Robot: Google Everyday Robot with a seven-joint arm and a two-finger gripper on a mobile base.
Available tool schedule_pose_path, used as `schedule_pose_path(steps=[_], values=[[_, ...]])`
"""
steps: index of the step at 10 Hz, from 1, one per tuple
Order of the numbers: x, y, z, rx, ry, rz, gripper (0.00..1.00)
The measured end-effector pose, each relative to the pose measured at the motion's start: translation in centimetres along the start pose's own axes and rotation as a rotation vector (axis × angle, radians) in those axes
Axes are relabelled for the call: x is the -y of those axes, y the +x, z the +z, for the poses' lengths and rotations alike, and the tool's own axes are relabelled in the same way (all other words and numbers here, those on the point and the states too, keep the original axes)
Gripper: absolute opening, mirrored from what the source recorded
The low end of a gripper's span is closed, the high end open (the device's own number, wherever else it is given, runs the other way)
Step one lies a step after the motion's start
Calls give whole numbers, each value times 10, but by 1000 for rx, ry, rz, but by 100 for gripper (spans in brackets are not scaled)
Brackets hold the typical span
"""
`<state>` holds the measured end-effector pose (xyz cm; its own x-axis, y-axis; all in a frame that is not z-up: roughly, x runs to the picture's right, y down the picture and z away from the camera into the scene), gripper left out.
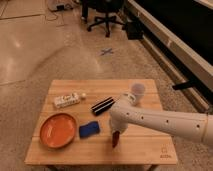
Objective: Place the pepper on the white sponge
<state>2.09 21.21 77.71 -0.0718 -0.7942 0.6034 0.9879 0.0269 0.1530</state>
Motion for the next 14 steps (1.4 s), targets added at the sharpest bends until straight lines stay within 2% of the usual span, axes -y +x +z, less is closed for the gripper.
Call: schedule_pose_path(steps=[4, 9, 11, 13, 14], values=[[48, 11, -9, 9, 62, -82, 0], [90, 22, 0, 4, 112, -182, 2], [102, 25, 6, 3, 125, -211, 17], [116, 29, 12, 3, 139, -241, 39], [120, 31, 13, 1, 143, -251, 47]])
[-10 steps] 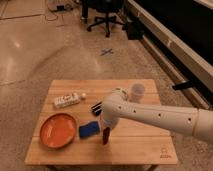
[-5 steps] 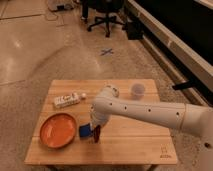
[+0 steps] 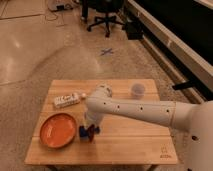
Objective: Place the pepper on the white sponge
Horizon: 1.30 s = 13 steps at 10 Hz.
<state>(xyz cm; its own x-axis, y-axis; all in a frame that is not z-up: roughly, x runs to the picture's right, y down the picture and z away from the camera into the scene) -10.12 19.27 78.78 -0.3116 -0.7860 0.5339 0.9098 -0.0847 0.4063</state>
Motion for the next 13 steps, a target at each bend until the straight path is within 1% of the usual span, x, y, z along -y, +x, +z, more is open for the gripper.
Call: schedule_pose_path(steps=[1, 2, 3, 4, 6, 10, 11, 13], values=[[3, 3, 4, 0, 1, -15, 60], [4, 5, 6, -1, 0, -25, 68], [3, 8, 8, -3, -4, -32, 76], [-1, 11, 9, -6, -11, -34, 80], [-11, 16, 9, -11, -25, -32, 80], [-15, 19, 8, -15, -26, -25, 80], [-15, 21, 6, -19, -24, -20, 80], [-19, 30, -6, -43, -20, -4, 80]])
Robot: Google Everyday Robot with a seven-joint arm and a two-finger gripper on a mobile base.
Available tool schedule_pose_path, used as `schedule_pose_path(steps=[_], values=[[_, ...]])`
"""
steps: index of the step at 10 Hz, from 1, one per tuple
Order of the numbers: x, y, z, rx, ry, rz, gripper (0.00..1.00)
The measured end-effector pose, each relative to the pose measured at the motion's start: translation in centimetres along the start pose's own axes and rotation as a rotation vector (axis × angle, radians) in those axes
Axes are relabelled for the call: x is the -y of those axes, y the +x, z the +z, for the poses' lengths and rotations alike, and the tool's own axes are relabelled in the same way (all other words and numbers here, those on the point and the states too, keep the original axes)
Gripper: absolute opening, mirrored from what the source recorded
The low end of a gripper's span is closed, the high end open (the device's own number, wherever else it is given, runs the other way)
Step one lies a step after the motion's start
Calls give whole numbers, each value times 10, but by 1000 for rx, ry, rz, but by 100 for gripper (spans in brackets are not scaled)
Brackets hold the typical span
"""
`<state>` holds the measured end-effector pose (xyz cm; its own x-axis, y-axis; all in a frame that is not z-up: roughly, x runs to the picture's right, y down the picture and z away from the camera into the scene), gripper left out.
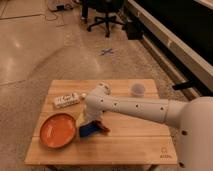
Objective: Place the pepper on the white sponge
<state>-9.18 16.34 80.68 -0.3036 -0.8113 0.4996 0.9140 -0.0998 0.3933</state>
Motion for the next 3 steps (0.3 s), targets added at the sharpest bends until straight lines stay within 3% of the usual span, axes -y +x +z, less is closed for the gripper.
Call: schedule_pose_path(steps=[3], values=[[-7, 11, -22, -32, 14, 18, 80]])
